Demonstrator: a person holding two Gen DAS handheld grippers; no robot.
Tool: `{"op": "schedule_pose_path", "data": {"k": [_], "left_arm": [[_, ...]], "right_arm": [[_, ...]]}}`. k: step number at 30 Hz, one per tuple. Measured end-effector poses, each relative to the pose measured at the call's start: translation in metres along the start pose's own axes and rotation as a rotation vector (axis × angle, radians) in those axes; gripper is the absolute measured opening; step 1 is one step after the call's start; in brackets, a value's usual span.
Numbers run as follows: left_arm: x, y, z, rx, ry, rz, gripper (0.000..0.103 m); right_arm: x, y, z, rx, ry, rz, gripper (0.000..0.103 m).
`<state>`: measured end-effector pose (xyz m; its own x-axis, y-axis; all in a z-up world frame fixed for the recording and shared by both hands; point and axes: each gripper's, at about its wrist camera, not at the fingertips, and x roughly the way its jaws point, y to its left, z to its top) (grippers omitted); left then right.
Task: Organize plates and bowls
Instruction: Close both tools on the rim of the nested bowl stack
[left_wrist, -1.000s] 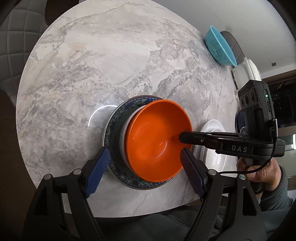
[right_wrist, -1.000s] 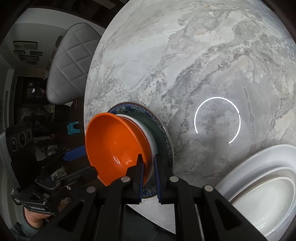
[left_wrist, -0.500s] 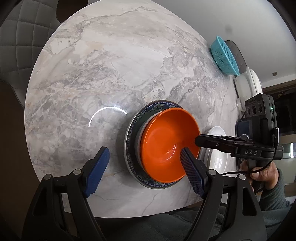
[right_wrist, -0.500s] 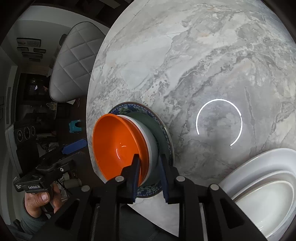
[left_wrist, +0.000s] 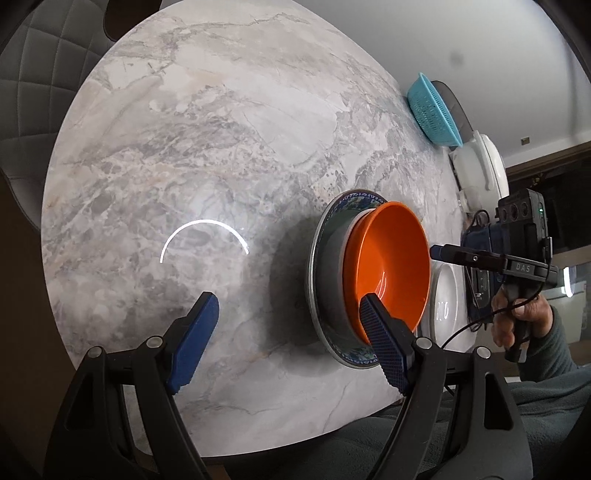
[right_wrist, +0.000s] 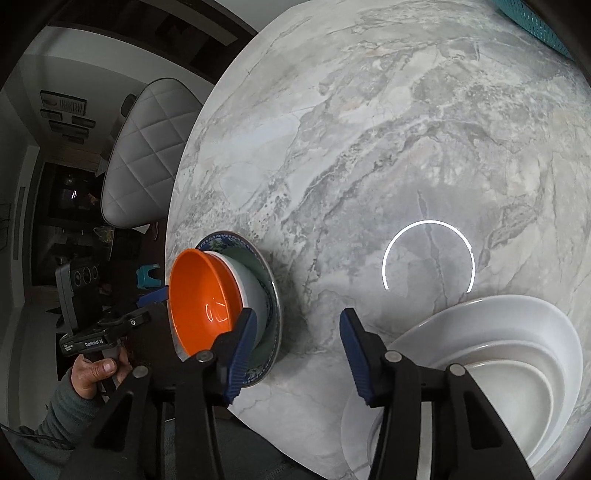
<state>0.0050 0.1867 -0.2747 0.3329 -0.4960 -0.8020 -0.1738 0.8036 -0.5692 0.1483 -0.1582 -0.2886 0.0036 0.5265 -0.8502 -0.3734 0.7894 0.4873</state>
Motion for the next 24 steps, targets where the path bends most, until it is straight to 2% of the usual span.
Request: {"op": "schedule_pose_path", "data": {"k": [8, 12, 19, 24], "left_arm": [[0.008, 0.005, 0.000, 0.020, 0.017, -0.035, 0.077], [0.012, 0.006, 0.002, 0.029, 0.025, -0.059, 0.076], [0.002, 0.010, -0.002, 0.046, 0.014, -0.138, 0.075], [0.004, 0.015, -0.003, 0.053, 0.029, -0.119, 0.075]], "right_arm": [[0.020, -0.005, -0.002, 0.002, 0.027, 0.041, 0.050], [0.025, -0.008, -0.001, 0.004, 0.042, 0.035, 0.050], [0.026, -0.011, -0.001, 0.013, 0.051, 0.048, 0.050], [0.028, -0.010, -0.002, 0.008, 0.063, 0.050, 0.050]]}}
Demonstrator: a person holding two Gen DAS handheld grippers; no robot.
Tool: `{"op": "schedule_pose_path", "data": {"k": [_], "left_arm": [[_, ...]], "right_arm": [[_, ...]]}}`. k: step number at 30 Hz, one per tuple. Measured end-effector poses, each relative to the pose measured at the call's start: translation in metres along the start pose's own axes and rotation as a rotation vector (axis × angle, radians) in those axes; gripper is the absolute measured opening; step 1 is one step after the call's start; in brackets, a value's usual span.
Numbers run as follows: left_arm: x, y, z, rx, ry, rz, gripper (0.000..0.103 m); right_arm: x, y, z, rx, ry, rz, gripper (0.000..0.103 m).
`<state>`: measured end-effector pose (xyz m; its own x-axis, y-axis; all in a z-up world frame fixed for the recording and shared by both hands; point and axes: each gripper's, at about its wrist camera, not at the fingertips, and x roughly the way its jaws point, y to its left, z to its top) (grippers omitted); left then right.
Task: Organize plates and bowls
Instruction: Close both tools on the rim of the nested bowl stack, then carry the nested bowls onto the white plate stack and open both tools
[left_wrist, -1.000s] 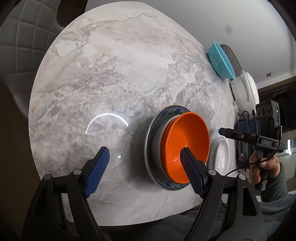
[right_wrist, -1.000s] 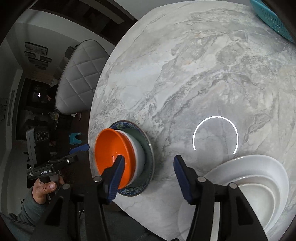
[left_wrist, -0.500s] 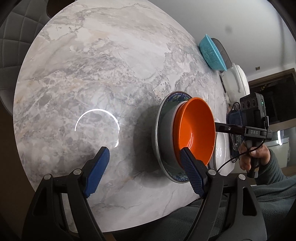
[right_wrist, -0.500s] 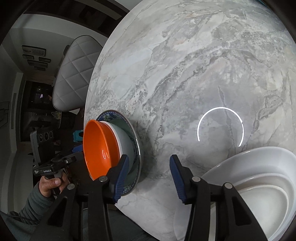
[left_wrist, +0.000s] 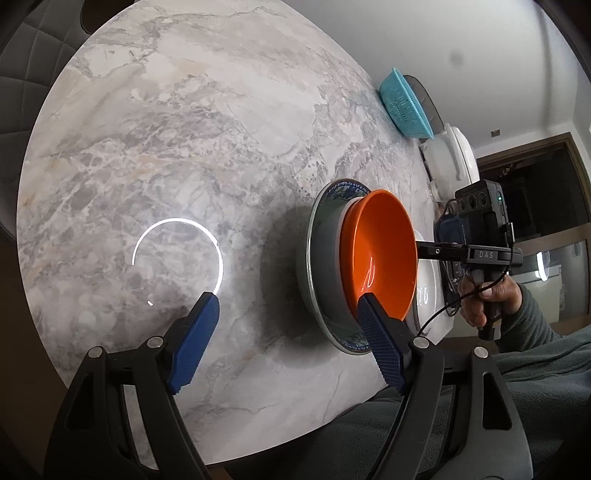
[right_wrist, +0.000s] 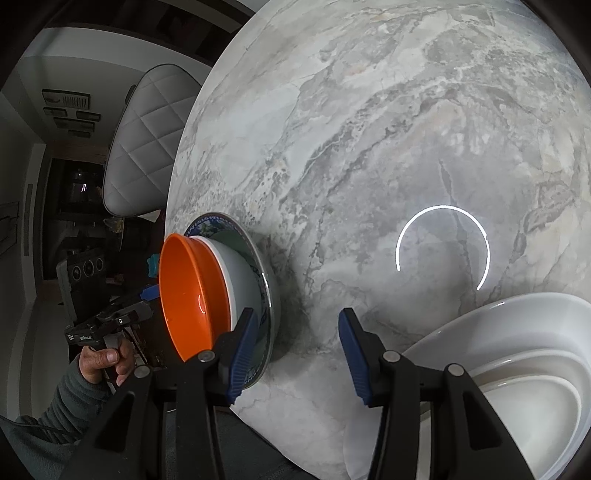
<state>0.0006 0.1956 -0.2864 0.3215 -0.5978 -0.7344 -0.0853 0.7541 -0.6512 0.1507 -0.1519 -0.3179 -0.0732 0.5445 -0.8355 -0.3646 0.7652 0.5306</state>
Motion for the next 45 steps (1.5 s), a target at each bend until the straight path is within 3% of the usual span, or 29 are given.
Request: {"op": "schedule_pose_path", "data": {"k": [12, 18, 26, 28, 30, 35, 45], "left_arm": [[0.020, -0.004, 0.002, 0.018, 0.053, 0.073, 0.060], [0.028, -0.008, 0.008, 0.008, 0.057, 0.059, 0.044], [0.034, -0.005, 0.012, -0.018, 0.076, 0.051, 0.043], [0.034, -0.004, 0.012, -0.031, 0.074, 0.011, 0.030], [0.032, -0.003, 0.013, -0.028, 0.075, 0.003, 0.028], [0.035, -0.016, 0.017, 0.010, 0.086, -0.019, 0.009], [0.038, -0.023, 0.020, 0.023, 0.095, 0.020, 0.008]], "right_arm": [[0.010, 0.002, -0.001, -0.006, 0.031, 0.001, 0.044], [0.016, 0.001, -0.001, -0.004, 0.040, 0.012, 0.036], [0.019, 0.000, -0.001, 0.004, 0.042, 0.039, 0.025], [0.019, 0.001, -0.001, 0.004, 0.044, 0.053, 0.020], [0.019, 0.001, -0.001, 0.007, 0.046, 0.074, 0.015], [0.020, 0.003, 0.000, 0.011, 0.047, 0.096, 0.009], [0.018, 0.002, -0.001, 0.026, 0.043, 0.109, 0.009]]}}
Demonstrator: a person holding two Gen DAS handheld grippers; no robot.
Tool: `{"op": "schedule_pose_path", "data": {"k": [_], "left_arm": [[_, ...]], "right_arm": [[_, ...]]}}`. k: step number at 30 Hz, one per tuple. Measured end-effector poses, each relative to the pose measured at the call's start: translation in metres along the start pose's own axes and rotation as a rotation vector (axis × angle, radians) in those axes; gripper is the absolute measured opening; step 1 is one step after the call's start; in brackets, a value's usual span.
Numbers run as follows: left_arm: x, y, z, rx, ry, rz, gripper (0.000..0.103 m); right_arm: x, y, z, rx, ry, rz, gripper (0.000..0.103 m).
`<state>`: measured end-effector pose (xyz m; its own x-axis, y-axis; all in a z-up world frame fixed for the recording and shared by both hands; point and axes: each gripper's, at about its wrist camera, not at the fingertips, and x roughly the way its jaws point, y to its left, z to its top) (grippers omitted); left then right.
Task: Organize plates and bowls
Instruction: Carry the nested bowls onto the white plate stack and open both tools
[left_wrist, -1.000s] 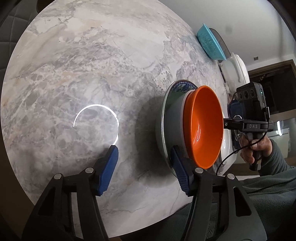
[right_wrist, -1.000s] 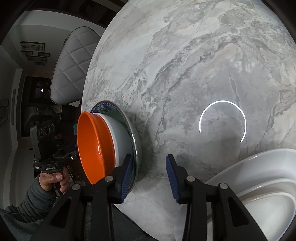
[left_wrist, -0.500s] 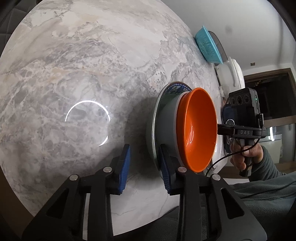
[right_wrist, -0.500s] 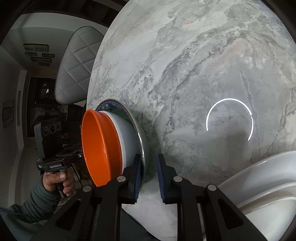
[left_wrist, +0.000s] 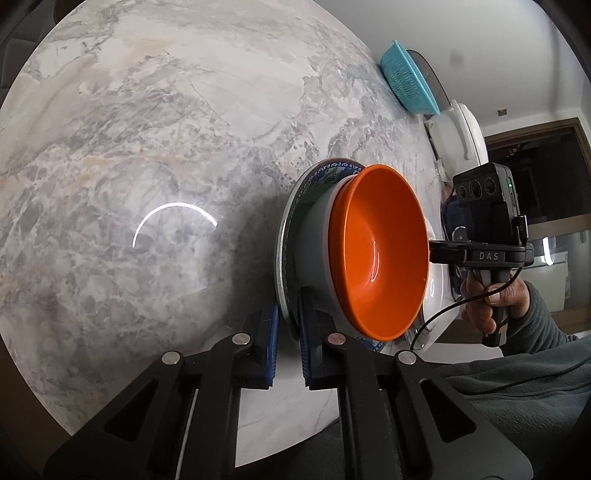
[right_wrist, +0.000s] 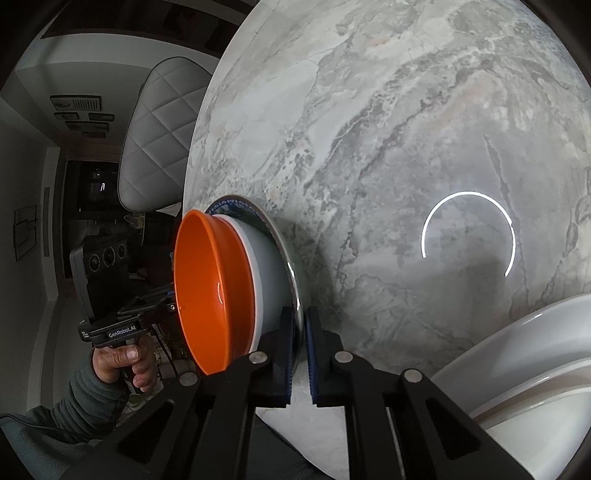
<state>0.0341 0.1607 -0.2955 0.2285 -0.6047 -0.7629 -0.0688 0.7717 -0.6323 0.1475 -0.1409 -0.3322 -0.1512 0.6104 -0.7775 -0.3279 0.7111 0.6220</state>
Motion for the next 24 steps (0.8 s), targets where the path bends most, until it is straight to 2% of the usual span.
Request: {"op": "schedule_pose_path", "data": {"k": [15, 24], "left_arm": [[-0.005, -0.018, 0.010, 0.003, 0.005, 0.016, 0.007], [-0.013, -0.077, 0.028, 0.099, 0.017, 0.023, 0.008]], "right_arm": [[-0.012, -0.003, -0.001, 0.020, -0.025, 0.004, 0.009], [-0.053, -0.006, -0.019, 0.052, -0.100, 0.017, 0.009]]}}
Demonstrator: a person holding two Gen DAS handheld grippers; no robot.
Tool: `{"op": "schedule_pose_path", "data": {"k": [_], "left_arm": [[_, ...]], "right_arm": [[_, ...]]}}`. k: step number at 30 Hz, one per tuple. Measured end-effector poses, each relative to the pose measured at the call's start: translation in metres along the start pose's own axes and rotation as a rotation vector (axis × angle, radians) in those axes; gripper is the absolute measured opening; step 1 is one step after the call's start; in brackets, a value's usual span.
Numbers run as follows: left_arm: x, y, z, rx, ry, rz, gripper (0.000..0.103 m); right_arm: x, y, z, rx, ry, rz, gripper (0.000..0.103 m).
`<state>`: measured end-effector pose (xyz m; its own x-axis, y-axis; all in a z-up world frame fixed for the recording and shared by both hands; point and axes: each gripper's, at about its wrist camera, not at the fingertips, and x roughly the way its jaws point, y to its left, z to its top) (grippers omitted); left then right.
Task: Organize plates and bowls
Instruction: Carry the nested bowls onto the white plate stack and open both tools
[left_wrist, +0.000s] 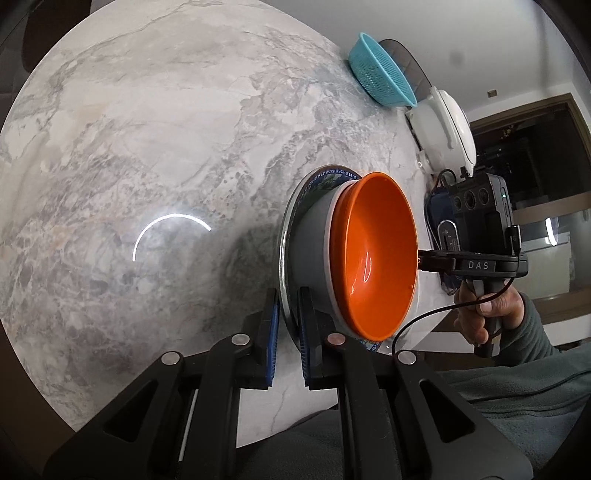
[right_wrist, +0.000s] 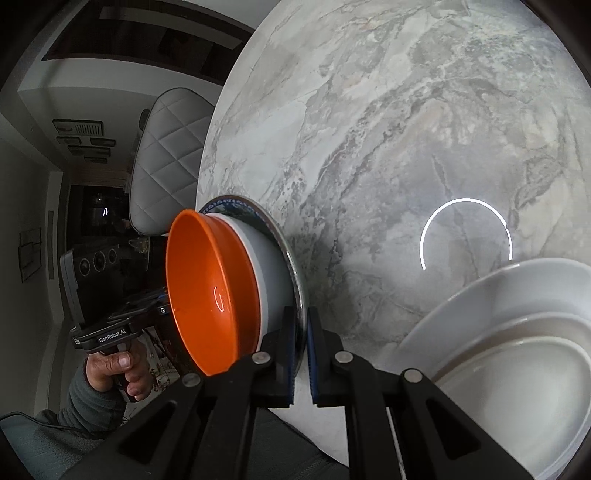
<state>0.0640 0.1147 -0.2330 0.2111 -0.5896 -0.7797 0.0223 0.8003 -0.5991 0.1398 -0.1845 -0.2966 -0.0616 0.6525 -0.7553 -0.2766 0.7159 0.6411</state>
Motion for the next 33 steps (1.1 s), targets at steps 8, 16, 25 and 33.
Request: {"op": "schedule_pose_path", "data": {"k": [8, 16, 25, 33], "left_arm": [[0.015, -0.071, 0.016, 0.112, 0.043, -0.022, 0.008], [0.050, -0.142, 0.022, 0.207, 0.103, -0.060, 0.008], [0.099, -0.187, 0.012, 0.245, 0.166, -0.076, 0.008], [0.139, -0.191, 0.001, 0.251, 0.213, -0.056, 0.007]], "right_arm": [[-0.061, -0.017, -0.029, 0.068, -0.112, -0.006, 0.009], [-0.119, -0.044, -0.070, 0.151, -0.209, -0.031, 0.009], [-0.155, -0.081, -0.111, 0.230, -0.269, -0.056, 0.009], [-0.157, -0.114, -0.125, 0.273, -0.272, -0.069, 0.010]]}}
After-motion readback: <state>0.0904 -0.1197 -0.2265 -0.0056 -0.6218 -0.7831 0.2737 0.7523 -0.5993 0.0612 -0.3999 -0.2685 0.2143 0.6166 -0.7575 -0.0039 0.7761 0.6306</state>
